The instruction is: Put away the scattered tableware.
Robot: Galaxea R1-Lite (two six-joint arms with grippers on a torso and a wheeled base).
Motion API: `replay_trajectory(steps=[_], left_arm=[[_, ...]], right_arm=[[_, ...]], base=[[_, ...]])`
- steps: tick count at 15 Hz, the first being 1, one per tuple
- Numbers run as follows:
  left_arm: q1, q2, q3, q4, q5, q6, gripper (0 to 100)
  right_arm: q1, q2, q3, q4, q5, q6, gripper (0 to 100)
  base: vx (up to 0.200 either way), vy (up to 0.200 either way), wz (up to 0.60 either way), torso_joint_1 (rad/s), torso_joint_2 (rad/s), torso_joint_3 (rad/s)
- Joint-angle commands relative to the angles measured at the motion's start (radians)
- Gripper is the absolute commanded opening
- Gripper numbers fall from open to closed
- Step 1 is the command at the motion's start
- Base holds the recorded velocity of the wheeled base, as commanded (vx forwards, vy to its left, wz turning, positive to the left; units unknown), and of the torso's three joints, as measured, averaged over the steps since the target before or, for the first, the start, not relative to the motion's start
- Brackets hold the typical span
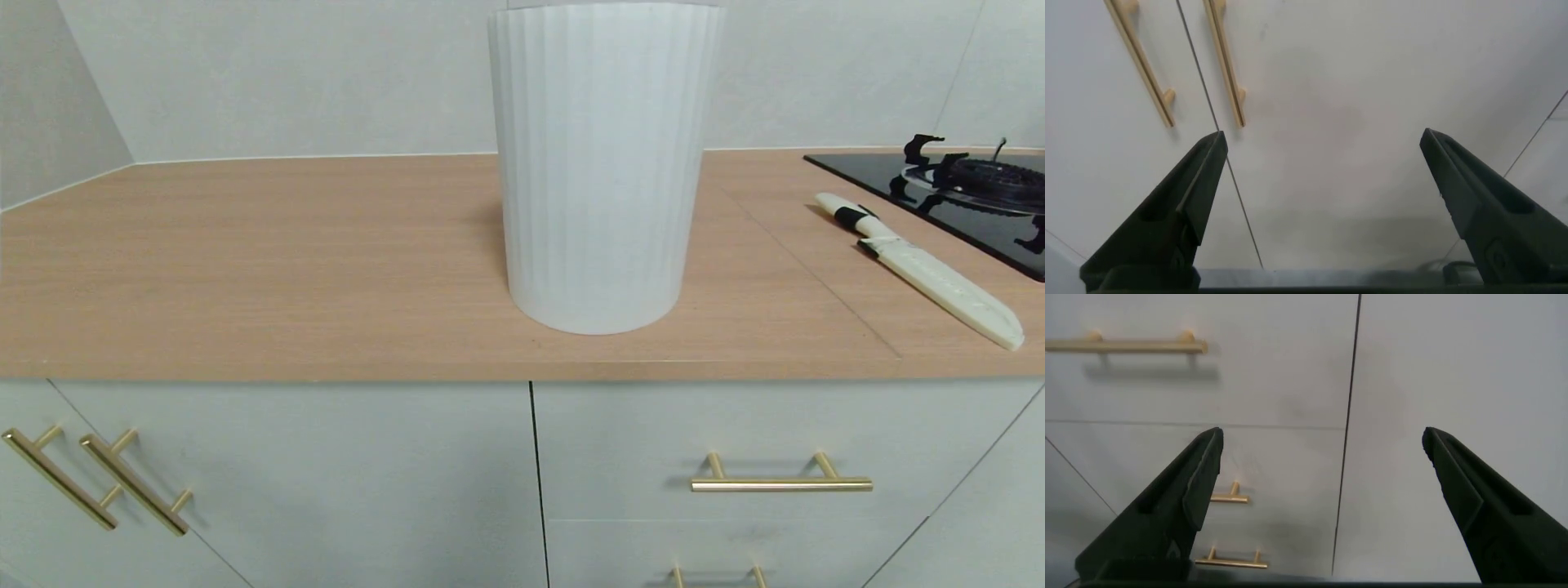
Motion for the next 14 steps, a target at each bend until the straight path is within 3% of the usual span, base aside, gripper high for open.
replay_trajectory(steps=[1,14], left_arm=[[0.000,0.002,0.000,0.000,0.000,0.000,100],[0.000,0.002,0.000,0.000,0.000,0.000,100]], right_arm=[[0.000,0.001,0.000,0.000,0.000,0.000,100],[0.000,0.001,0.000,0.000,0.000,0.000,100]], base=[[0.000,0.000,0.00,0.129,-0.25,-0.295],[0.000,0.000,0.00,0.171,-0.49,-0.295]])
